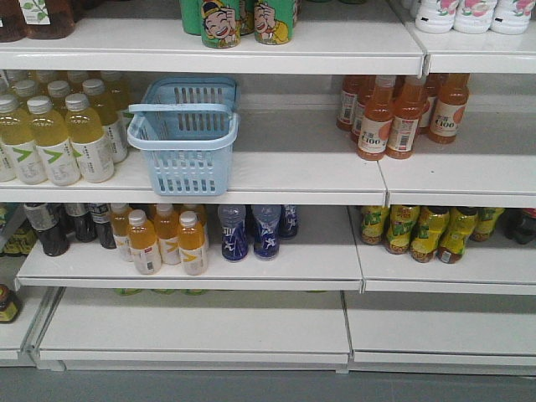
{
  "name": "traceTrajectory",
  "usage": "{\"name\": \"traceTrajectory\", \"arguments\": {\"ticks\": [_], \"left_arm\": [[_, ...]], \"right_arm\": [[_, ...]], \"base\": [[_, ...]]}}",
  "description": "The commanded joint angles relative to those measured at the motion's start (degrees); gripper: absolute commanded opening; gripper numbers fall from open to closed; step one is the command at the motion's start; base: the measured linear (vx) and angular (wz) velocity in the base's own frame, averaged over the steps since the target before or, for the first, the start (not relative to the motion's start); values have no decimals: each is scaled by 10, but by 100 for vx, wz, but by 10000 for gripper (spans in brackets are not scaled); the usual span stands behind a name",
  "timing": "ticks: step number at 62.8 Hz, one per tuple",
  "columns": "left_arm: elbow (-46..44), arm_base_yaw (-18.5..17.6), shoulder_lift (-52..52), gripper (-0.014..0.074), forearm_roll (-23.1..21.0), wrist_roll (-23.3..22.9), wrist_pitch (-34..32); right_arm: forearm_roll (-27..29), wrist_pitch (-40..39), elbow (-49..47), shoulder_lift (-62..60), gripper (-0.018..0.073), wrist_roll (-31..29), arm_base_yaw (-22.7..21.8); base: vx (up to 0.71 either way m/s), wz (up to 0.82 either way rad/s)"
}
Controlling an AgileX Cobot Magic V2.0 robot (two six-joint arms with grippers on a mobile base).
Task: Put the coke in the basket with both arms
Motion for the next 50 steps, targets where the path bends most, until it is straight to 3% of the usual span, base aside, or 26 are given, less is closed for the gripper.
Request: {"name": "traceTrajectory", "arguments": {"ticks": [1,50], "left_arm": [[-14,0,-7,-6,-5,-3,-38],[-14,0,-7,-6,-5,-3,-38]], "right_arm": [[-5,-42,5,-7,-2,-2,-1],[-5,-42,5,-7,-2,-2,-1]], "base": [[12,-2],[9,-2]]}}
